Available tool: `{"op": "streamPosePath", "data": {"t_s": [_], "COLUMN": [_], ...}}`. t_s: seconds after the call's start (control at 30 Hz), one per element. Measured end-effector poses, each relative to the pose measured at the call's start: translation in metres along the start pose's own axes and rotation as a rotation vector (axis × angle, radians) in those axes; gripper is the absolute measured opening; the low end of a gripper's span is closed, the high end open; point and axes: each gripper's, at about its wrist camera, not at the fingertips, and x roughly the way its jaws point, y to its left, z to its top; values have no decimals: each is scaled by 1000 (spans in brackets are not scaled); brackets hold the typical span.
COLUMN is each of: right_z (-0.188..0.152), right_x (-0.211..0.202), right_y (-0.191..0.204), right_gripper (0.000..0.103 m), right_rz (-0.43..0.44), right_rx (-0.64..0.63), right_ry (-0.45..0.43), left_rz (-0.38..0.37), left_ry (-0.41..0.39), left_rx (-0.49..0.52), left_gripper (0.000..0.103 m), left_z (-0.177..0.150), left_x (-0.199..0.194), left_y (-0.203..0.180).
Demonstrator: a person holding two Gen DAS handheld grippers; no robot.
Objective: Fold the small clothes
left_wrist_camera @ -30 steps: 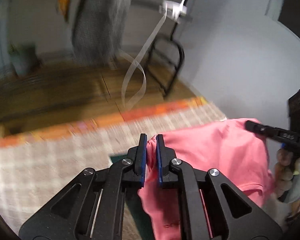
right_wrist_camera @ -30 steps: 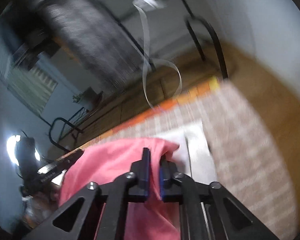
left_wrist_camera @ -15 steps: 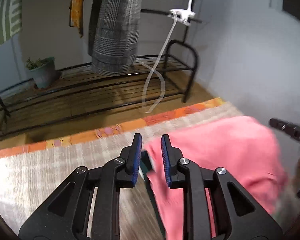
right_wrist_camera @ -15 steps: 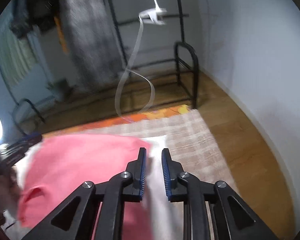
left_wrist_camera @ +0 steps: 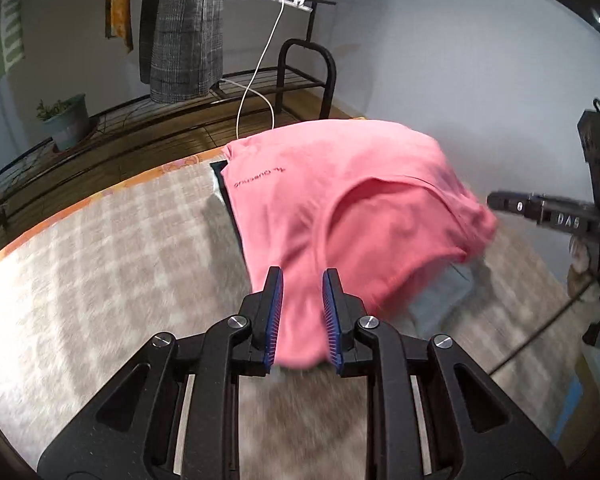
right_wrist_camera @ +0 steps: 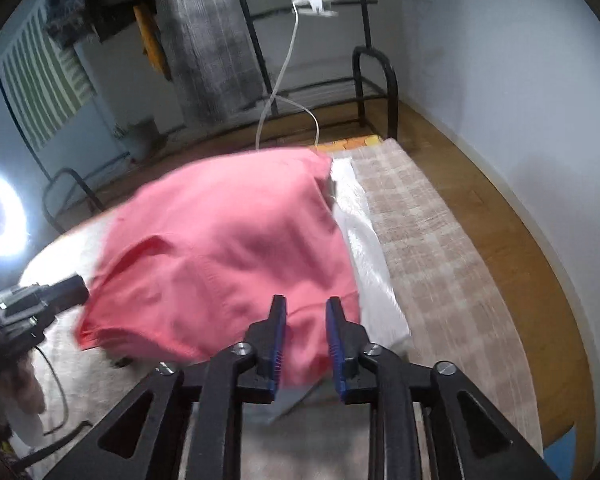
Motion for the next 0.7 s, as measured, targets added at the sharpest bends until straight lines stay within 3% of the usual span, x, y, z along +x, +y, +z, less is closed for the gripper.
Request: {"op": "streamPosePath", "data": {"t_s": [0.07,0.13,0.3,0.43,0.5,0.7], "right_z": [-3,-5,-20,-40,-51,-85], "right_x": [-27,-50,-110,-154,-174,-211], "right_y": [12,26,74,117,137,186], "right_gripper": [31,31,35,50,51,66], "right_rz": [-4,17,-1,-31,-40,-101], "right_rx": [-1,-3,-44,-74,-80,-95], "right_ry": [-27,-60,-137,-178,-211,-273], "left_rz": [-3,-3,-7,-11,-19,-9], "left_ry": [-21,-56,-126,-181,-203,-251], "left_rx": [8,6,11,28,33,38], "left_gripper": [37,43,44,59,61,81], "left_z": [-7,-14,-35,-55,-67,-100], "left_x": [-26,-58,-132,-189,-216,-276], "left_y": [-2,-2,-3,-4,-3,2]}}
